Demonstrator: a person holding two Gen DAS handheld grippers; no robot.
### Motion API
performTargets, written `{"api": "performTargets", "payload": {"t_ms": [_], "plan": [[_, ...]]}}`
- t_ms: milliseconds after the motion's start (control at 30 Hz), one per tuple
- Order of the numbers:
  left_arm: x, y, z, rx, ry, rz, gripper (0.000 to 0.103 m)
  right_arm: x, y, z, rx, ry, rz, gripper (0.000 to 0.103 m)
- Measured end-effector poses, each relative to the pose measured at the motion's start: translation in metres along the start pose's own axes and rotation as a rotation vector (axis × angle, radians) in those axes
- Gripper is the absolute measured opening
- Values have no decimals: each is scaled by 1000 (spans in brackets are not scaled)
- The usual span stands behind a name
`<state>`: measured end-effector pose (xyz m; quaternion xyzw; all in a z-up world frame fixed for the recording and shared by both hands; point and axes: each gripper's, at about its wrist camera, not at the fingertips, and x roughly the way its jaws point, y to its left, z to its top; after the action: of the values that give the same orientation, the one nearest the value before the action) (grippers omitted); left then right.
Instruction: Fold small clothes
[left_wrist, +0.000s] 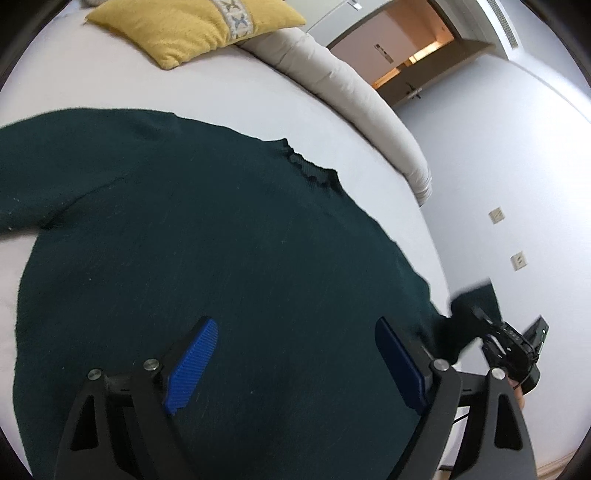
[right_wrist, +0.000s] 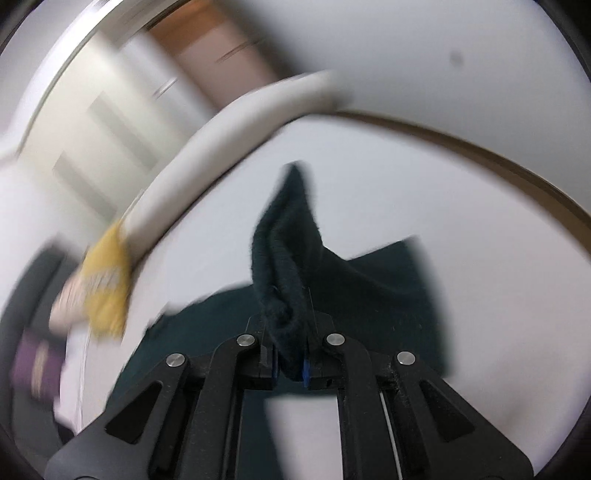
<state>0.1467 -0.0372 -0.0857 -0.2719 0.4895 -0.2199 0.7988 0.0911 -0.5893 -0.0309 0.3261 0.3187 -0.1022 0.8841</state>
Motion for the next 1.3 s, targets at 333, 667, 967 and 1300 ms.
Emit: {"api": "performTargets", "payload": {"t_ms": [333, 667, 967, 1300], "plan": [[16, 3, 20, 8, 22, -16, 88, 143, 166, -104, -231, 254, 171, 28], [100, -57, 29, 147, 136, 14, 78, 6, 117, -152, -248, 101, 134, 70], [128, -68, 33, 209, 159, 121, 15, -27, 29, -85, -116, -24, 25, 70], [68, -52, 59, 209, -43, 107, 9, -13, -21, -54, -60, 11, -39, 70]]}}
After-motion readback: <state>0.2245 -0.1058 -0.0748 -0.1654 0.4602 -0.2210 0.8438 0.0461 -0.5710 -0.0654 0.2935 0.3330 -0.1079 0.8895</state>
